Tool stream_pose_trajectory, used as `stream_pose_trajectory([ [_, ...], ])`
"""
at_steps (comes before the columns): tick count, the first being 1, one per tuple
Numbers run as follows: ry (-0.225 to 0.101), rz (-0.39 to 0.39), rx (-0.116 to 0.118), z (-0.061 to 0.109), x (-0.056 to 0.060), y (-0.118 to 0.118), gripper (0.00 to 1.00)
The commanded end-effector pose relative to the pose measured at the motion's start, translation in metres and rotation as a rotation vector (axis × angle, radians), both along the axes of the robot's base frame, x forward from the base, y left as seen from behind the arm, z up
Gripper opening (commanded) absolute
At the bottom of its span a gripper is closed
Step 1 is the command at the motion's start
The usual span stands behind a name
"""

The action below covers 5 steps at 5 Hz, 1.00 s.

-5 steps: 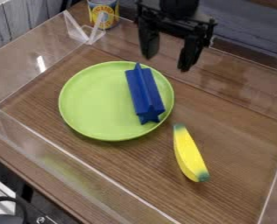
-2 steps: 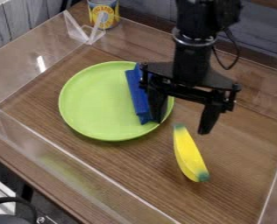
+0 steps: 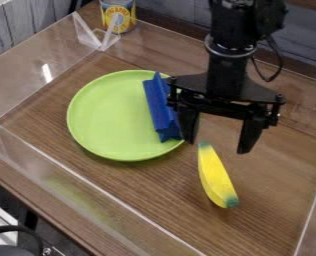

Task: Put the banana in the green plate

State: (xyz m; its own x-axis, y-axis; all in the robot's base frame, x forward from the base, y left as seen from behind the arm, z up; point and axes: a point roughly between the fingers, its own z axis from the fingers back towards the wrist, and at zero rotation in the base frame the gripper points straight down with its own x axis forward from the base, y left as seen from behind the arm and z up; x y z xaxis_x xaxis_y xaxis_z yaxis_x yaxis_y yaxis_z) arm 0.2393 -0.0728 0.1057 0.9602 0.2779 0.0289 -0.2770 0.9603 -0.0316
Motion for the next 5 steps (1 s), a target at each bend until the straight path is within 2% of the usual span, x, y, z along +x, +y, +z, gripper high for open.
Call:
stream_pose_trajectory([
  [1,-0.028,0.031,-0.008,-0.006,0.006,-0.006,1.00],
  [3,-0.048,0.088,-0.028,-0.033,0.001,-0.002,1.00],
  [5,-0.060,0.125,-0.047,-0.049,-0.006,-0.002,1.00],
])
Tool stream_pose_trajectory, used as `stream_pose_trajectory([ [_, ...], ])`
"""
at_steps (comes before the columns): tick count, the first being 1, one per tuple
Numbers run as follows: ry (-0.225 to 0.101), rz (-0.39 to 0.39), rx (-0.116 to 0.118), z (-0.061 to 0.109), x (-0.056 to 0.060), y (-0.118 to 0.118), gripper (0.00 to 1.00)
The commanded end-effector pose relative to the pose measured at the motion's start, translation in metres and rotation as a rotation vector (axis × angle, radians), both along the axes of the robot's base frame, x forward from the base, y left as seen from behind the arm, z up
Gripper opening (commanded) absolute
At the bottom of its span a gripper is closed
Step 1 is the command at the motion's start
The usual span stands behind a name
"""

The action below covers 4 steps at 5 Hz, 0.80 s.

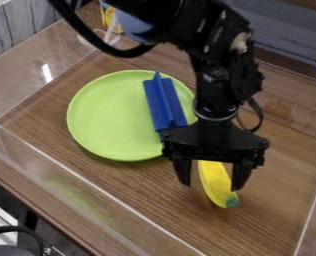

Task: Put the banana in the green plate

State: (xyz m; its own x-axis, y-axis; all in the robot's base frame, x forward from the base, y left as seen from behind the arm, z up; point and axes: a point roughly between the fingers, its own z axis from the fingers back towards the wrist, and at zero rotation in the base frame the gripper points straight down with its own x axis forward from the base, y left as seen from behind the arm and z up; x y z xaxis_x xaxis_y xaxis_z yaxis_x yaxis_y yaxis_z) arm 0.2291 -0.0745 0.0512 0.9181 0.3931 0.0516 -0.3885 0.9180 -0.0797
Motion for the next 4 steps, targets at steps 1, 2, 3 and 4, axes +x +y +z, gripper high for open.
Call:
stream_pose_trajectory([
  [1,-0.027,0.059,-0.011,-0.005,0.011,-0.002,1.00],
  [2,-0.031,0.113,-0.015,-0.014,0.017,-0.004,1.00],
  [3,-0.035,0.136,-0.020,-0.019,0.010,-0.007,0.00],
  [4,-0.034,0.146,-0.023,-0.021,0.004,-0.010,0.00],
])
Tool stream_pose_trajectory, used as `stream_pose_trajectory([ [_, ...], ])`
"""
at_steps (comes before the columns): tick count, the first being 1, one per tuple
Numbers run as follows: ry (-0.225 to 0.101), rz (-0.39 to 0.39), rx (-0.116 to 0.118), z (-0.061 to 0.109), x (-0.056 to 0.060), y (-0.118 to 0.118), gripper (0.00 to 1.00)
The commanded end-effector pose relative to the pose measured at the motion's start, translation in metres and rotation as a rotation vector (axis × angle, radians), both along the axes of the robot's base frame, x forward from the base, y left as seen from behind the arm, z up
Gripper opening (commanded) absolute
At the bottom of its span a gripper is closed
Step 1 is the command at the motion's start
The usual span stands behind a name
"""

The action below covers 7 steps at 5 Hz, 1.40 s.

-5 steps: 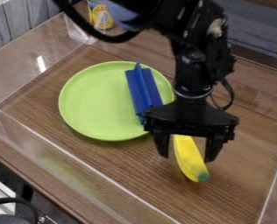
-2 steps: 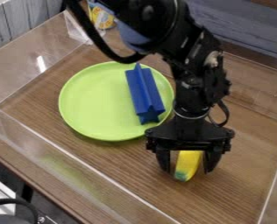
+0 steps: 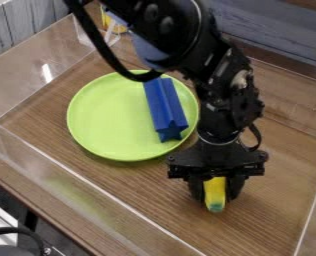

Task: Put the banana in the green plate

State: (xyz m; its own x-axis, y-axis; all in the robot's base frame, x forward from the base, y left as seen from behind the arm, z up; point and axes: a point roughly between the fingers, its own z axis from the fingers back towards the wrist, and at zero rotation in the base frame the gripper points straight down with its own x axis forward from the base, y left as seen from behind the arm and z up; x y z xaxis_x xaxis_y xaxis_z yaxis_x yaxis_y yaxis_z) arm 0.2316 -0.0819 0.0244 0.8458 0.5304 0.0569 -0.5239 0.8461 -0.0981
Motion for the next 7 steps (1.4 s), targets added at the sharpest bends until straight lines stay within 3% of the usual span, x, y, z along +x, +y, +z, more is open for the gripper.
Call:
stream_pose_trajectory([
  [1,-0.019,0.017,-0.008,0.011,0.006,0.006,0.00],
  [2,-0.017,0.045,-0.009,0.016,0.011,0.016,0.00],
  [4,-0.014,0.038,-0.018,0.010,0.006,0.017,0.00],
  [5,-0.013,0.107,-0.020,0.009,0.007,0.021,0.00],
  [6,-0.005,0.080,-0.002,0.020,0.006,0.030,0.00],
  [7,-0.002,0.049,0.028,0.049,0.006,0.045,0.00],
])
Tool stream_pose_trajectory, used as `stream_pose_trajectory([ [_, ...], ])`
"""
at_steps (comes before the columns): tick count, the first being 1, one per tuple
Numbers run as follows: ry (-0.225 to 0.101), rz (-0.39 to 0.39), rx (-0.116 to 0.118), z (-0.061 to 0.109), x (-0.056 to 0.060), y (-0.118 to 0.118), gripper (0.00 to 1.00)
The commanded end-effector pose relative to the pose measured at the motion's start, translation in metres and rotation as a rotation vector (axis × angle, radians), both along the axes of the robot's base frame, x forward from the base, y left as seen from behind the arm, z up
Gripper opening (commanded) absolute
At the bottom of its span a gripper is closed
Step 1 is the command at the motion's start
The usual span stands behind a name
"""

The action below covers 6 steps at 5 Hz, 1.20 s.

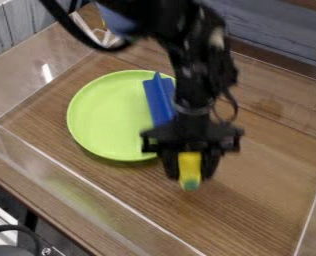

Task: Put the banana in the green plate

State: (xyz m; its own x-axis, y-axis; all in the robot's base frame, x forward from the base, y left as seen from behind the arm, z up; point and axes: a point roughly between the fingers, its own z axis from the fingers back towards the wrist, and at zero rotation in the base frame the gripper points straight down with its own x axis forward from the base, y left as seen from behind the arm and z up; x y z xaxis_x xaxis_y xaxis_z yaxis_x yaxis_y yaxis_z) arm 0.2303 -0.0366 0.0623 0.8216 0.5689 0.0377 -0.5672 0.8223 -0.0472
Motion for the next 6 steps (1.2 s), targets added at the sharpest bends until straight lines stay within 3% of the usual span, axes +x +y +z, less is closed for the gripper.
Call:
stream_pose_trajectory([
  [1,-0.066,-0.007,-0.008,0.038,0.010,0.017,0.00],
  [2,-0.091,-0.021,-0.005,0.056,0.015,0.042,0.00],
  [4,-0.132,-0.138,-0.004,0.056,0.014,0.106,0.00],
  [5,-0.134,-0.090,0.007,0.045,0.016,0.134,0.00],
  [6,-0.117,-0.042,0.025,0.037,0.021,0.147,0.00],
])
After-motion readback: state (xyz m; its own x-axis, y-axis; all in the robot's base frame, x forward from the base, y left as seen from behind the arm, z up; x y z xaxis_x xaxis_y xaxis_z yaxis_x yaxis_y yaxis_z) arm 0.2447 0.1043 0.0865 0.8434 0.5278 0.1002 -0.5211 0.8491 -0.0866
